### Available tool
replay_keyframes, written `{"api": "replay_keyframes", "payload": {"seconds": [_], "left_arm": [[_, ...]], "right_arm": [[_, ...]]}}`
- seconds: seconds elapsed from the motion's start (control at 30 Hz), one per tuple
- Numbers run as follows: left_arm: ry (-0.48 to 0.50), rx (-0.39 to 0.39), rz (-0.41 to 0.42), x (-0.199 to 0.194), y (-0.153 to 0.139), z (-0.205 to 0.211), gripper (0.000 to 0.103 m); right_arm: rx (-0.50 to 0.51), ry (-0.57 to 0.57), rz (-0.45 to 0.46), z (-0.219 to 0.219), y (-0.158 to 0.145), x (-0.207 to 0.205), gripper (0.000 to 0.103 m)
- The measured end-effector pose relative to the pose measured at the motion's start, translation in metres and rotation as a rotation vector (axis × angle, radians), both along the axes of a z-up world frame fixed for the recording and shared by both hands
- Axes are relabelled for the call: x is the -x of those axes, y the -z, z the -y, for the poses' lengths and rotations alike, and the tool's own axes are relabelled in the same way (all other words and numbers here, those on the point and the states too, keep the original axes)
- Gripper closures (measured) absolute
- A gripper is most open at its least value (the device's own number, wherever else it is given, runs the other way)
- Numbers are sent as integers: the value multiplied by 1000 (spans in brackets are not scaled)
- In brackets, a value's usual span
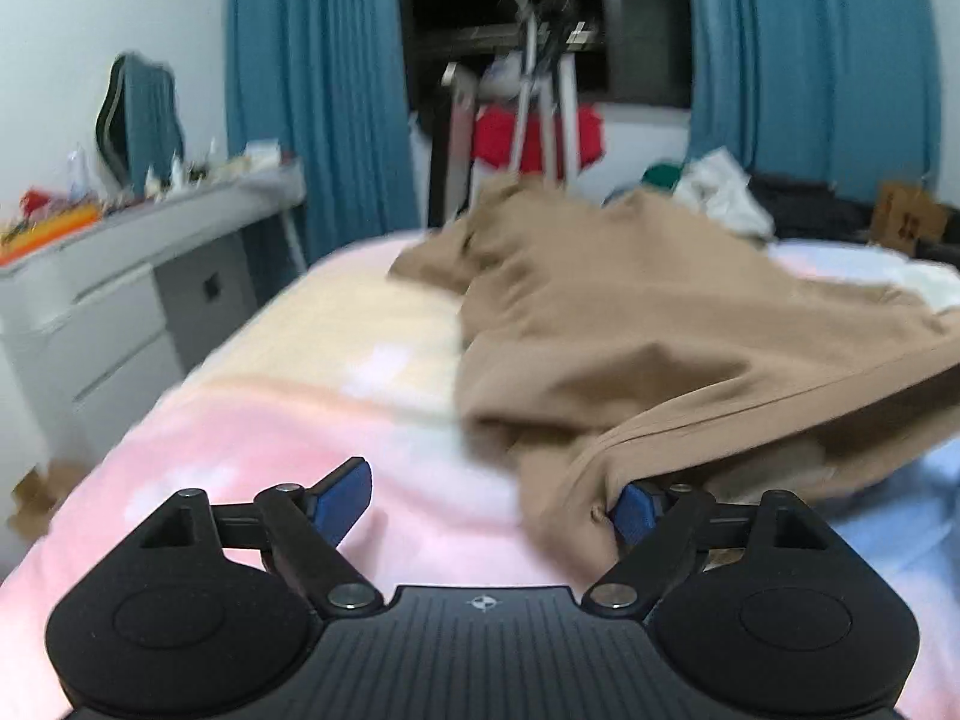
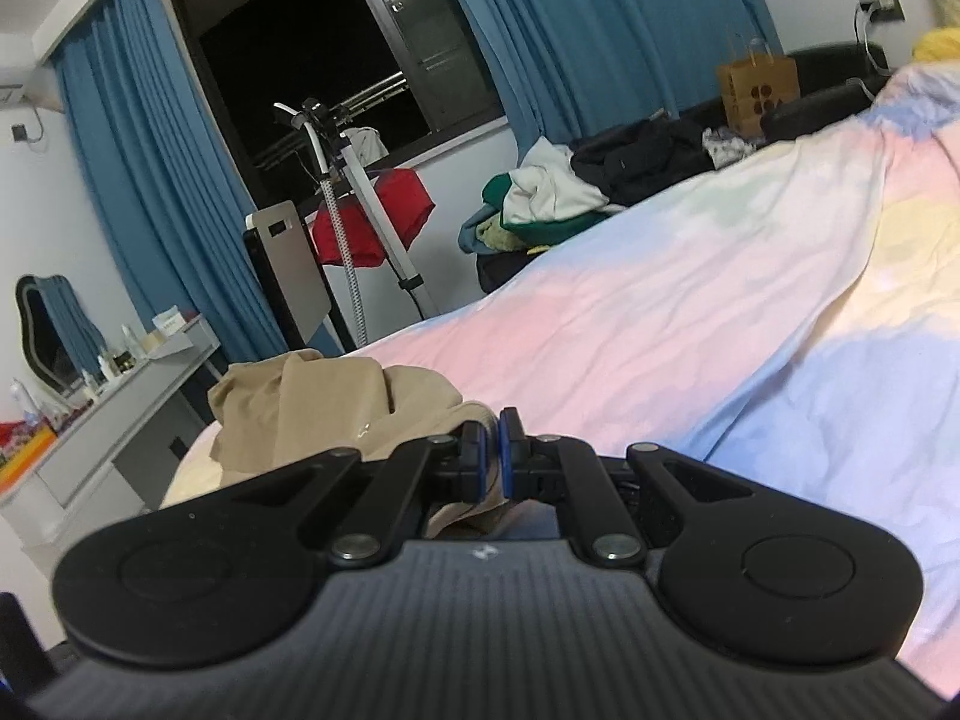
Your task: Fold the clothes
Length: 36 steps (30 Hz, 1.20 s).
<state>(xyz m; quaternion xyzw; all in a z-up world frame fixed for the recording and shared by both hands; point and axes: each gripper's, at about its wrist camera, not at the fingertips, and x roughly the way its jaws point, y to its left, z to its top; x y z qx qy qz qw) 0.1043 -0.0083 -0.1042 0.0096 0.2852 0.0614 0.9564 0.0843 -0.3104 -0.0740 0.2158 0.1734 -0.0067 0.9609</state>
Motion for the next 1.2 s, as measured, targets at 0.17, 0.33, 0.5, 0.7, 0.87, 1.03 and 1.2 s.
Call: {"api": "replay_keyframes", "payload": {"seconds": [0.17, 0.33, 0.5, 0.7, 0.87, 1.03, 1.2], "left_arm": [[-59, 85, -107, 9, 1, -23, 26], [-96, 119, -43, 15, -11, -30, 39], [-139, 128, 77, 23, -33, -38, 39], [-132, 117, 53, 19, -33, -39, 39], [-121, 105, 8, 13, -27, -37, 40], [-92, 69, -23, 10, -20, -31, 40], [-30, -1, -86, 5, -5, -18, 39]], "right_arm": [[45, -1, -47, -2, 9, -6, 95], [5, -33, -229, 6, 36, -27, 93], [-22, -124, -304, -1, 49, -36, 82], [189, -196, -280, -31, 46, -33, 57], [531, -251, -207, -70, 45, -28, 52], [688, -254, -110, -90, 43, -26, 54], [472, -122, -132, -56, 32, -37, 63]]}}
